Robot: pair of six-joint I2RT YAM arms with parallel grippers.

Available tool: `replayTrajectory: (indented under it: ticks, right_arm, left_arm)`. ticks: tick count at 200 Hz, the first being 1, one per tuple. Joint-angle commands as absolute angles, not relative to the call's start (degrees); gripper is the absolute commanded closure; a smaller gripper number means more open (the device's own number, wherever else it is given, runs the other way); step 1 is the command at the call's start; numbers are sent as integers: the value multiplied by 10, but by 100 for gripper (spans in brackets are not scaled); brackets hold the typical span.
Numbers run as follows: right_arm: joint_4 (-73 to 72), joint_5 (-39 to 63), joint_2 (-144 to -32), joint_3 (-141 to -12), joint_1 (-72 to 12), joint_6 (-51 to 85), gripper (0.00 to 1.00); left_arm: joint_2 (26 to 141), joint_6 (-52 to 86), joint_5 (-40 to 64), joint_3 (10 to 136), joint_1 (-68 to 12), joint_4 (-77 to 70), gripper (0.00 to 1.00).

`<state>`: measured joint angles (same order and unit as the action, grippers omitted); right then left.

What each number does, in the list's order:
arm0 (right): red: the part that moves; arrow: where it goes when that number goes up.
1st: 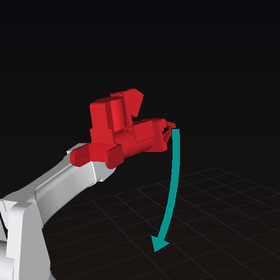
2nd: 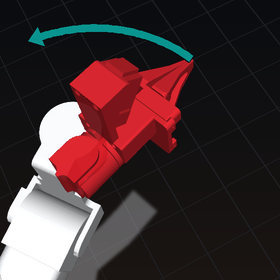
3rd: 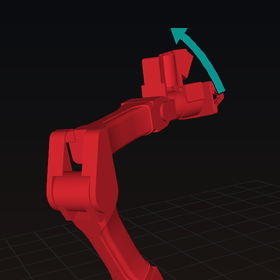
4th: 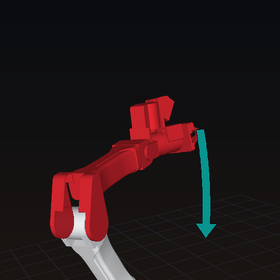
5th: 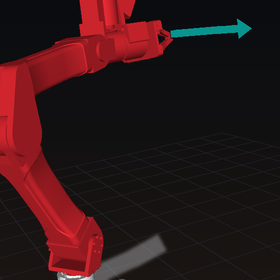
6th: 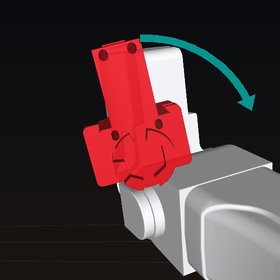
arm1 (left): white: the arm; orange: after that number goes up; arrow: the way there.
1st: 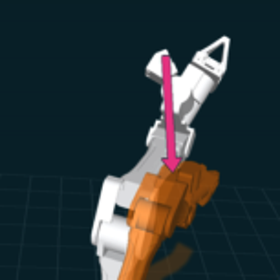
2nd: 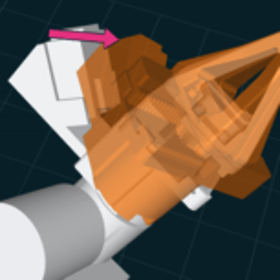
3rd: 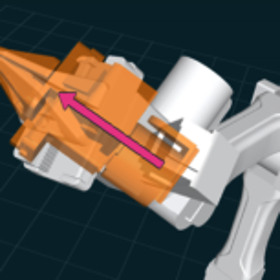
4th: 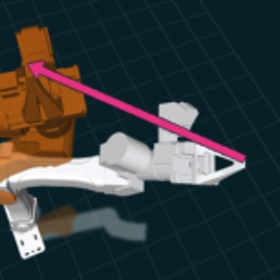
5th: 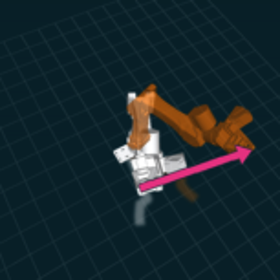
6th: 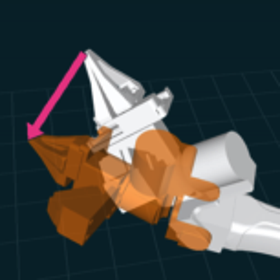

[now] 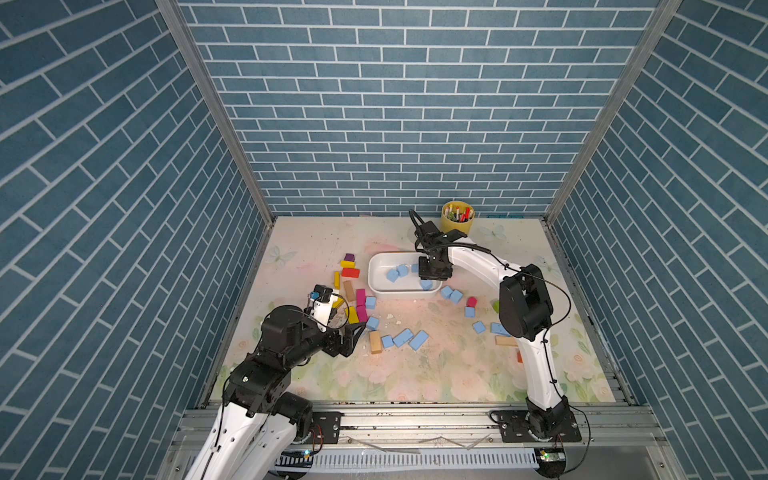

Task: Pick out the blue building blocks
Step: Place the building block in the storage box, then pick up the building block from the center of the board.

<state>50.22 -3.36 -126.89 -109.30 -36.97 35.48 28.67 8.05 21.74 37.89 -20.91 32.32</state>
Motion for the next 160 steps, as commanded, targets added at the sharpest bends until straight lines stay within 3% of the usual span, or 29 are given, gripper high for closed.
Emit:
replayTrajectory:
  ticks: [1, 49, 160]
  right_arm:
    - [528, -36, -1273, -1111, -371, 353, 54]
    - [514, -20, -1211, -1089, -373, 352, 47]
    - [480, -48, -1002, -898, -375, 329, 25]
  left_arm:
    - [288, 74, 217, 376, -207, 327, 1]
    - [288, 74, 217, 376, -207, 327, 1]
    - [293, 75, 214, 376, -207, 329, 1]
